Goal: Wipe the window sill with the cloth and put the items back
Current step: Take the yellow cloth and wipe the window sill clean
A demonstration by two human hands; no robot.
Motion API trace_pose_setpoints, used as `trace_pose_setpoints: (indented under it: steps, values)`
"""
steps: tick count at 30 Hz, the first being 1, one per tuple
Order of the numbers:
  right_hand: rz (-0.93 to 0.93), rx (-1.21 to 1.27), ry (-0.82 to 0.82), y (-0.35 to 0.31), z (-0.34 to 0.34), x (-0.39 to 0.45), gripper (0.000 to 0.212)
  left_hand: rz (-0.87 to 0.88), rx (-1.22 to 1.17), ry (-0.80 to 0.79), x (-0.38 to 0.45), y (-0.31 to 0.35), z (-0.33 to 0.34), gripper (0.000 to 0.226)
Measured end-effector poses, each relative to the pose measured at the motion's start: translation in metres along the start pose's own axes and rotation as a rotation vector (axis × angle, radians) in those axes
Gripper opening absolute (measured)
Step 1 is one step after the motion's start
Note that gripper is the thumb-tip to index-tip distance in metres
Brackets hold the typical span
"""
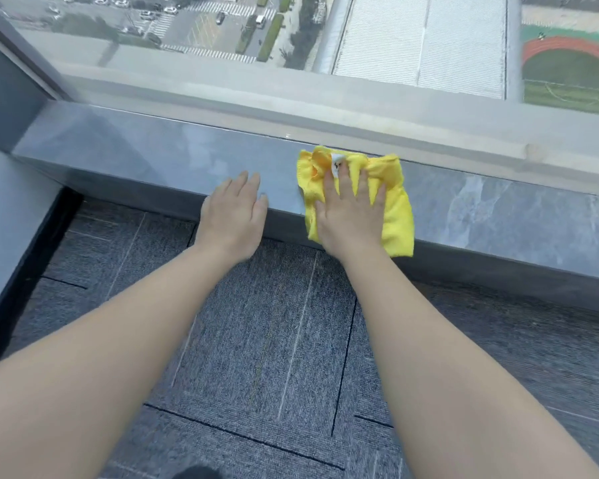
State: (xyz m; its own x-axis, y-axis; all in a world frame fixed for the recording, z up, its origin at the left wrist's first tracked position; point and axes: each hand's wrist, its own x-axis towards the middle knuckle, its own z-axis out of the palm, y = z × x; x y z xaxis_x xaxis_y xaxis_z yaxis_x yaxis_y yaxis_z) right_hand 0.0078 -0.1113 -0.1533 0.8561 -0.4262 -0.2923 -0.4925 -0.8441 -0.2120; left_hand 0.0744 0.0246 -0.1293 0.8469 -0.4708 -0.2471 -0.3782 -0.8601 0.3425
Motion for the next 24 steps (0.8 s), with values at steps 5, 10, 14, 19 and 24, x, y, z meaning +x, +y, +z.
trace_pose_setpoints:
  steps: [5,10,14,19,24]
  values:
    - [-0.281,-0.041,-0.046,-0.014,0.001,-0.002,0.050,0.071,-0.073,0.007,0.019,-0.006,-0.003,0.046]
    - [-0.121,0.006,-0.123,0.010,-0.009,-0.019,0.049,0.188,-0.095,-0.095,0.015,0.014,-0.004,0.049]
    - [0.075,0.024,-0.114,0.039,-0.013,-0.033,0.052,0.233,-0.100,-0.128,0.013,0.034,-0.003,0.046]
    - [0.320,0.030,-0.031,0.086,-0.012,-0.041,0.062,0.285,-0.007,-0.139,0.016,0.061,0.018,0.046]
    - [0.506,0.114,0.029,0.118,-0.020,-0.025,0.062,0.337,0.068,-0.135,0.011,0.084,0.050,0.047]
